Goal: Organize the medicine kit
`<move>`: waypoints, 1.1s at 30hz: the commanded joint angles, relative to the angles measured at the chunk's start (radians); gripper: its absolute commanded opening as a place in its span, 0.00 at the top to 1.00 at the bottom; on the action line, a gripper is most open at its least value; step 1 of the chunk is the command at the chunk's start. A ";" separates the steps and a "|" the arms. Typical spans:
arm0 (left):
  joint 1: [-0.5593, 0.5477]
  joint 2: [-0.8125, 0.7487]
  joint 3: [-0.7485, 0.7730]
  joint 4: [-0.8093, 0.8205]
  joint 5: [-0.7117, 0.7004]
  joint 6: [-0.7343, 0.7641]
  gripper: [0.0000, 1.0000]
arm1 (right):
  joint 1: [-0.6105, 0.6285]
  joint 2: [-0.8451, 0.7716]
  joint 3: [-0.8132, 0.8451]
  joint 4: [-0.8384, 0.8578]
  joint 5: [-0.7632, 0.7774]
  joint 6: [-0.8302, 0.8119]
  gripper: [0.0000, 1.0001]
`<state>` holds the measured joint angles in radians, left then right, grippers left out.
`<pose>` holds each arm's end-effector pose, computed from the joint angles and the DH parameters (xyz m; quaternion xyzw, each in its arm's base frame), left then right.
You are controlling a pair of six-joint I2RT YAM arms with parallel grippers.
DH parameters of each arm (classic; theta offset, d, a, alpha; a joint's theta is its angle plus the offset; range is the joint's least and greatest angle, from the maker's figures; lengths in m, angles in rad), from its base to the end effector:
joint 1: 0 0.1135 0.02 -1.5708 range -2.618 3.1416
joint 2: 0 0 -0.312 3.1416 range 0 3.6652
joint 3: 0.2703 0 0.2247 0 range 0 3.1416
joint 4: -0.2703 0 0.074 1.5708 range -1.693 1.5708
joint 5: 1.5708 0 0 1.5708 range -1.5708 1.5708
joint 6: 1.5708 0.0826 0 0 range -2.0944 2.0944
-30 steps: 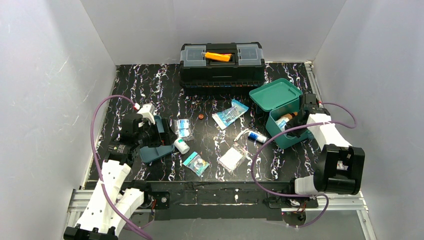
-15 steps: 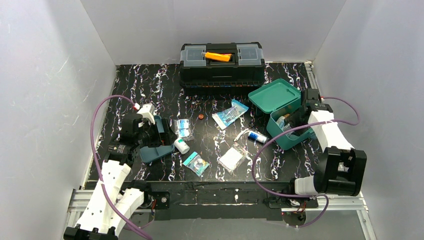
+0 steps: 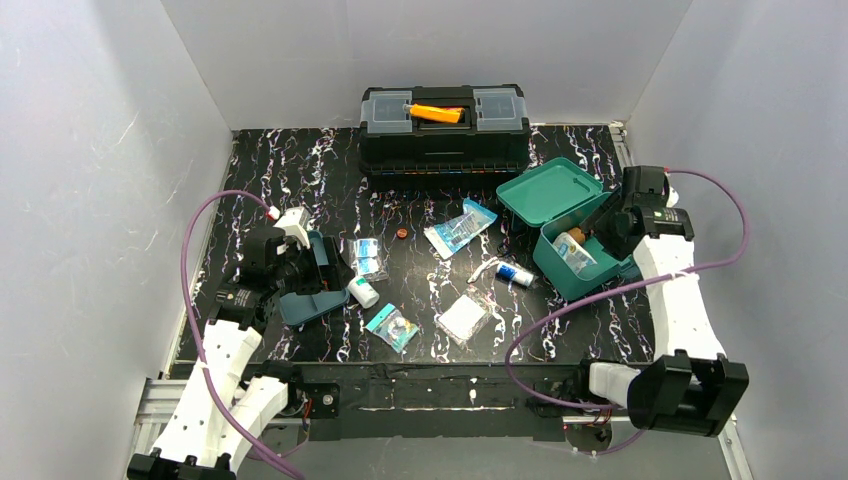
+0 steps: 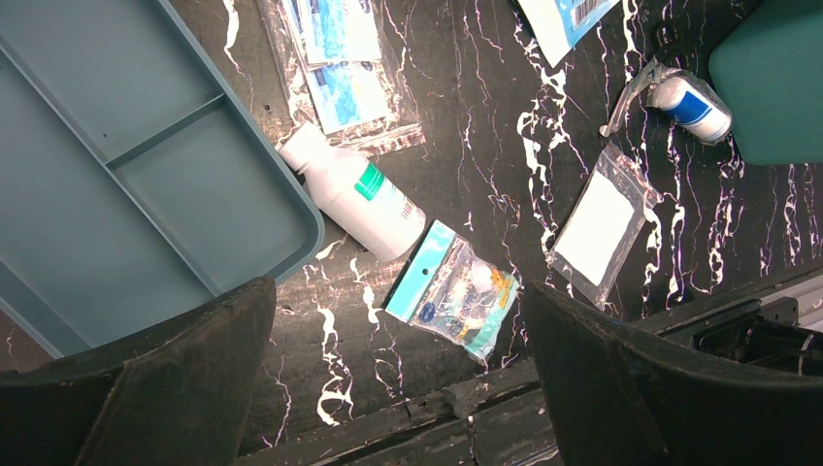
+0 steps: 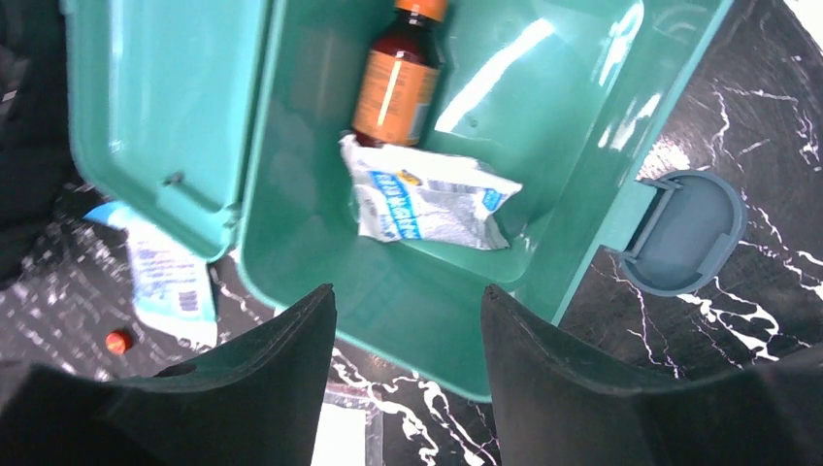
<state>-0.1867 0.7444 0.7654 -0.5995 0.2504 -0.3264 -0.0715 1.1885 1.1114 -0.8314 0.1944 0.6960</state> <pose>0.1286 -0.0451 0.3052 -0.0016 0.8746 -0.2261 0.4290 0.2178 -0.0316 0.3239 0.3817 0.8609 0.0121 0.3361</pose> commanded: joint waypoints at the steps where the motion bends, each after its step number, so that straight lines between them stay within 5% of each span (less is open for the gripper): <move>1: 0.001 0.003 -0.002 -0.003 0.004 -0.005 0.00 | 0.010 -0.073 0.100 -0.021 -0.112 -0.109 0.36; 14: 0.002 0.015 -0.002 -0.005 0.004 -0.001 0.00 | 0.331 -0.074 0.247 -0.057 -0.188 -0.223 0.33; 33: -0.004 0.052 -0.001 0.006 0.052 -0.006 0.00 | 0.873 0.044 0.072 0.075 -0.110 -0.147 0.25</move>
<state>-0.1871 0.7876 0.7654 -0.5991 0.2729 -0.3328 0.7269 1.2167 1.2137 -0.8406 0.0624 0.5201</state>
